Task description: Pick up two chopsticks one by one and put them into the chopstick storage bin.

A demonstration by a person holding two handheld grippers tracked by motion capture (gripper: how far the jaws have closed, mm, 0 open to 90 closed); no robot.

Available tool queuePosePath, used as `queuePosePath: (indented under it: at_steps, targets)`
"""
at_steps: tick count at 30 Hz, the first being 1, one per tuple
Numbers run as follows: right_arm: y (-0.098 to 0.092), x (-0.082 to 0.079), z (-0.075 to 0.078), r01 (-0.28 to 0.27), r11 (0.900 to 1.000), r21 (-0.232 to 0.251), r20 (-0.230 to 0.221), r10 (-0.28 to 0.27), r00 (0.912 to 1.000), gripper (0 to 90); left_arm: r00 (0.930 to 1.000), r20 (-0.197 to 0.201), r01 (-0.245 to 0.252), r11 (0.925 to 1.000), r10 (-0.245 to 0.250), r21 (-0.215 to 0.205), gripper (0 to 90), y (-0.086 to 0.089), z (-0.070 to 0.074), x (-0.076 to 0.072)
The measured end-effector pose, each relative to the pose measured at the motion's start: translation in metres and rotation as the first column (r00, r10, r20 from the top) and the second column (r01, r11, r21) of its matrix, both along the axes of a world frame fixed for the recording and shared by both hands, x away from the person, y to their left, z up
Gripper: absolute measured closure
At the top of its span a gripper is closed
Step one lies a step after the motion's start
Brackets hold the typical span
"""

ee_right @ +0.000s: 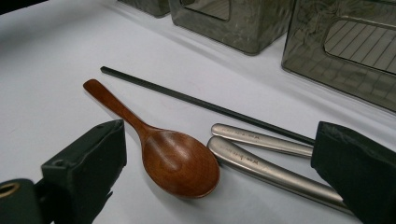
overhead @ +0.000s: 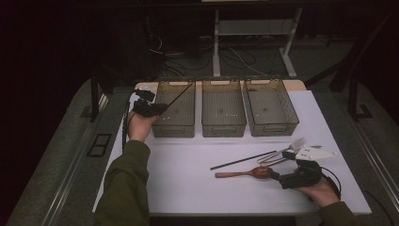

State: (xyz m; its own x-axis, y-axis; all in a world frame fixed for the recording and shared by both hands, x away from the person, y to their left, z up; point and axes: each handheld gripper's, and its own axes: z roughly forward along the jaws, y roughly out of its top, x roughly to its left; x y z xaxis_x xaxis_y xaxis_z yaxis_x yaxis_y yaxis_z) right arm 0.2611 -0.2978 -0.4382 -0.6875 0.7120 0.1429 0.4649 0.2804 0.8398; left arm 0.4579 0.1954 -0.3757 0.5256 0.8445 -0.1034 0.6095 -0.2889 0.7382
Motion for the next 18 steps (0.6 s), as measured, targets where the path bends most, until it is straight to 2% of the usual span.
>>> queuePosePath:
  at_steps: [12,18]
  targets:
    - [-0.0001,0.0000,0.0000,0.000,1.000,0.000,0.001,0.000,1.0000,2.9,0.9996,-0.025,0.009,0.9991,-0.008,0.041,85.0,-0.0038,-0.0054,0.0021]
    - [-0.0003,0.0000,0.0002,-0.001,1.000,0.000,0.002,0.001,1.0000,2.9,0.9996,-0.027,0.006,0.9995,-0.005,0.031,83.9,-0.0042,-0.0074,0.0030]
